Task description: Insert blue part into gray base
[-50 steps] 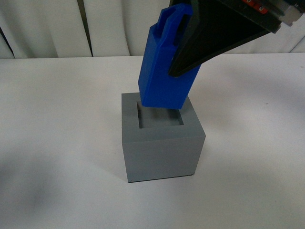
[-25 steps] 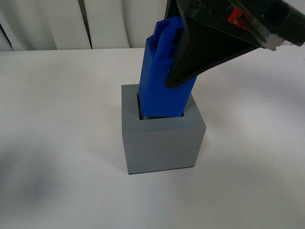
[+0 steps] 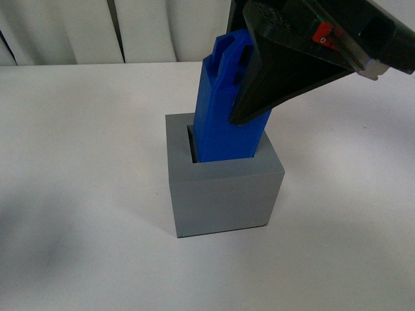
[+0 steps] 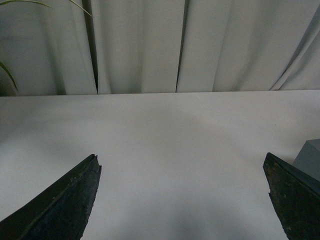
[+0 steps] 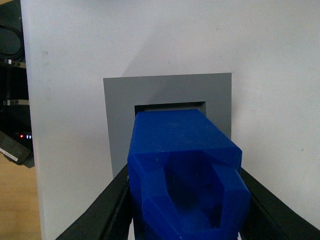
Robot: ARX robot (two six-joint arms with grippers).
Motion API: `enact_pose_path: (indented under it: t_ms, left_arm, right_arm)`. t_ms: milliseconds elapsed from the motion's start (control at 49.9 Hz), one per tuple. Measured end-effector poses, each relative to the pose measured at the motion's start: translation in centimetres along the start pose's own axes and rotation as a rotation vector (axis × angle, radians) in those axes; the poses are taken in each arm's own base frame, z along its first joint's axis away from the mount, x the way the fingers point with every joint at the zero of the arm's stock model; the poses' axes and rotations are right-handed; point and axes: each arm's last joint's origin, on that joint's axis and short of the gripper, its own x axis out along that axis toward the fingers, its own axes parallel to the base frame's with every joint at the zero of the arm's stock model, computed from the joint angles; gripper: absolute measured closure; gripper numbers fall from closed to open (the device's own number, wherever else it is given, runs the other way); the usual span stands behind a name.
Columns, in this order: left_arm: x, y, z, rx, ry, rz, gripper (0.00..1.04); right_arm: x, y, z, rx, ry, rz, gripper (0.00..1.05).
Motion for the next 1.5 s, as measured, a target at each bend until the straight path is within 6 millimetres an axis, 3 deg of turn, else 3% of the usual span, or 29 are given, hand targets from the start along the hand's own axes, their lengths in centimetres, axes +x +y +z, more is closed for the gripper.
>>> enact_pose_path:
  t_ms: [160, 200, 461, 721, 1002, 1182, 1322, 1503]
  left_arm:
    - [0.0, 0.0, 0.0, 0.0, 0.0, 0.0, 0.06]
    - [0.0, 0.0, 0.0, 0.0, 0.0, 0.0, 0.06]
    - [0.0, 0.0, 0.0, 0.0, 0.0, 0.0, 0.06]
    - [0.0, 0.0, 0.0, 0.0, 0.0, 0.0, 0.06]
    - [0.0, 0.0, 0.0, 0.0, 0.0, 0.0, 0.06]
    - [0.0, 0.0, 0.0, 0.0, 0.0, 0.0, 0.06]
    - [0.0, 0.0, 0.0, 0.0, 0.0, 0.0, 0.06]
    - [0.0, 0.0, 0.0, 0.0, 0.0, -0.001, 0.06]
  right_arm:
    - [0.3, 0.0, -0.1, -0.001, 0.002, -0.004, 0.57]
    - [0.3, 0.0, -0.1, -0.001, 0.002, -0.003, 0.53]
    - [-0.4, -0.6, -0.4, 0.041, -0.094, -0.027, 0.05]
    - [-4.6, -0.5, -2.2, 0.08, -0.242, -0.174, 0.07]
    - [-7.2, 1.8, -8.2, 0.229, -0.435, -0.319, 0.07]
    - [-7.5, 3.9, -12.0, 0.34, -0.56, -0.42, 0.07]
    - [-6.1, 6.5, -15.7, 0.55, -0.631, -0.654, 0.07]
    - [-5.6, 6.8, -16.3, 0.643, -0.674, -0.658, 0.07]
